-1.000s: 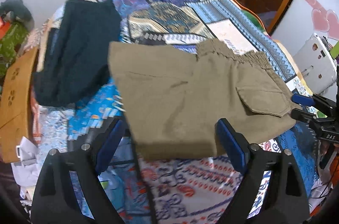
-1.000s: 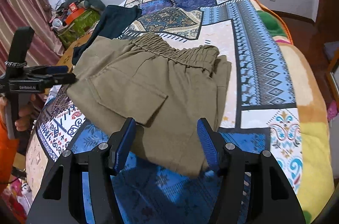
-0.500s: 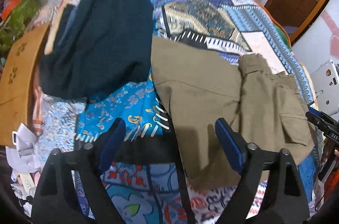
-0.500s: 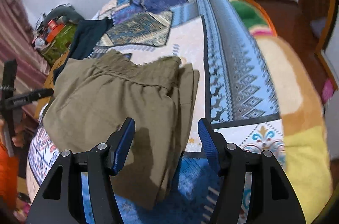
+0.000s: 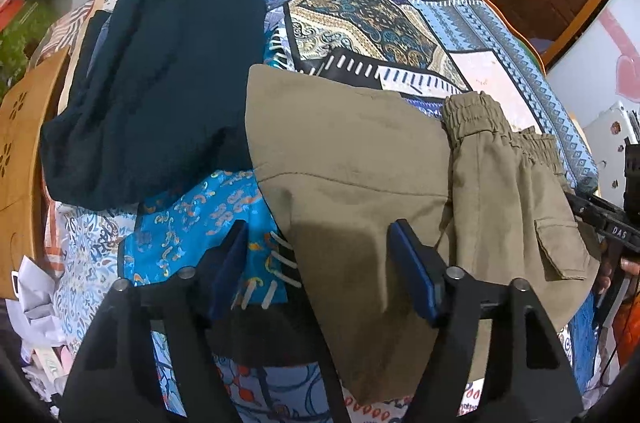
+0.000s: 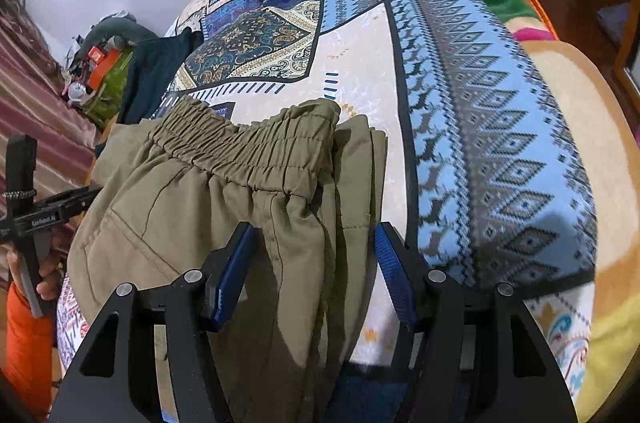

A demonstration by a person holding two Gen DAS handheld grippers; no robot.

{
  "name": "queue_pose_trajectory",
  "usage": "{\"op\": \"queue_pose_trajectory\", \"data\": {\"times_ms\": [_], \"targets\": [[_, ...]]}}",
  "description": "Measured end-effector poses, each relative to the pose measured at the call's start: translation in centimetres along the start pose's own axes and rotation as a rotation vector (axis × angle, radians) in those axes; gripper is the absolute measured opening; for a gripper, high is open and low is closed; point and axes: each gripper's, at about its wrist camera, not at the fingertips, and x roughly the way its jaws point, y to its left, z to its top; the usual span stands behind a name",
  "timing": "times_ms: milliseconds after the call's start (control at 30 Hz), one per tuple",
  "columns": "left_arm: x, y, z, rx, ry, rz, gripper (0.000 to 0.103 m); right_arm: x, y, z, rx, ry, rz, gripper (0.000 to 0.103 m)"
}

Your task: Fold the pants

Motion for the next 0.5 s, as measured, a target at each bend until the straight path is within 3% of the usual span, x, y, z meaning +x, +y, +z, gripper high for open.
{"op": "queue_pose_trajectory", "data": {"times_ms": [133, 367, 500], "targets": [[0.0, 0.4, 0.1, -0.022, -0.015, 0.002, 0.058, 0.4, 0.5, -0.1, -0.052, 0.017, -0.019, 0.043], [-1.0, 1.2, -0.4, -0.046, -0.058, 0.028, 0.03, 0.0, 1.5, -0.3, -0.12, -0.009, -0.053, 0.018], [-1.8, 1.1, -0.6, -0.039, -0.076, 0.051, 0.018, -1.0, 2.2, 0.1, -0.16, -0.039, -0.068, 0.015]]}}
